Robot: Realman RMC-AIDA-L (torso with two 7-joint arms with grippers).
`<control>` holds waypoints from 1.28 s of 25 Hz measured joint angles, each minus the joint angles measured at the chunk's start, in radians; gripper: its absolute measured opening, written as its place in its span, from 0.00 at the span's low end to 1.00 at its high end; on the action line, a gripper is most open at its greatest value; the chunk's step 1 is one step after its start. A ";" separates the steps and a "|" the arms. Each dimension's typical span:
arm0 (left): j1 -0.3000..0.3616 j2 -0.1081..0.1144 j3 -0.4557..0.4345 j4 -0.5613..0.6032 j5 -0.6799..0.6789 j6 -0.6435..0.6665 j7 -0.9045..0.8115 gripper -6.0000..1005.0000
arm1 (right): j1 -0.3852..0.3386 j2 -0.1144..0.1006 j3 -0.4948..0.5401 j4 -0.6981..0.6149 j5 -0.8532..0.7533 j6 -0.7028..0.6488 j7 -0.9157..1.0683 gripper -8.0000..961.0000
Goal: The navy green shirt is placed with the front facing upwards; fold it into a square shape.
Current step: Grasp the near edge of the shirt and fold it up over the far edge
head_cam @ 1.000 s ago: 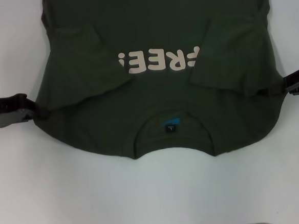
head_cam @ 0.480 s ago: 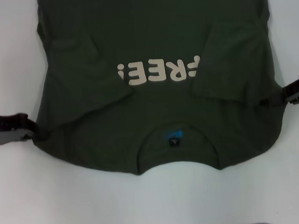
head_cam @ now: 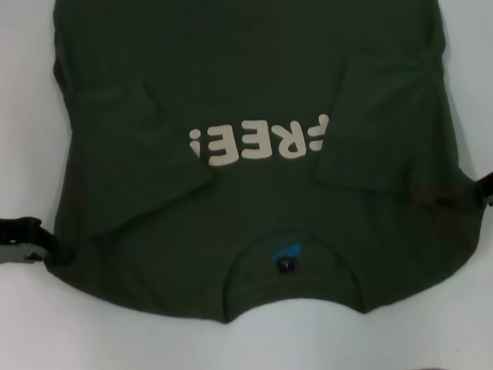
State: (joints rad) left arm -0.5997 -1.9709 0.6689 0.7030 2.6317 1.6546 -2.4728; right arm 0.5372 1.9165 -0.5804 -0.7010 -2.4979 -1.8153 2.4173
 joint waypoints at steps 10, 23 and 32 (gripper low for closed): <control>0.020 -0.025 0.008 0.079 0.008 0.090 0.016 0.01 | -0.004 -0.011 0.001 -0.012 -0.008 -0.021 -0.013 0.05; -0.013 -0.025 -0.036 0.112 -0.092 0.132 0.094 0.01 | 0.024 -0.020 0.024 -0.015 0.158 -0.067 -0.087 0.06; -0.046 -0.015 -0.094 0.146 -0.153 0.071 0.073 0.01 | 0.054 -0.040 0.063 -0.054 0.213 -0.041 -0.083 0.06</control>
State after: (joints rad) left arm -0.6456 -1.9857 0.5750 0.8489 2.4788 1.7252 -2.3995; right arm 0.5913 1.8761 -0.5170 -0.7555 -2.2848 -1.8566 2.3346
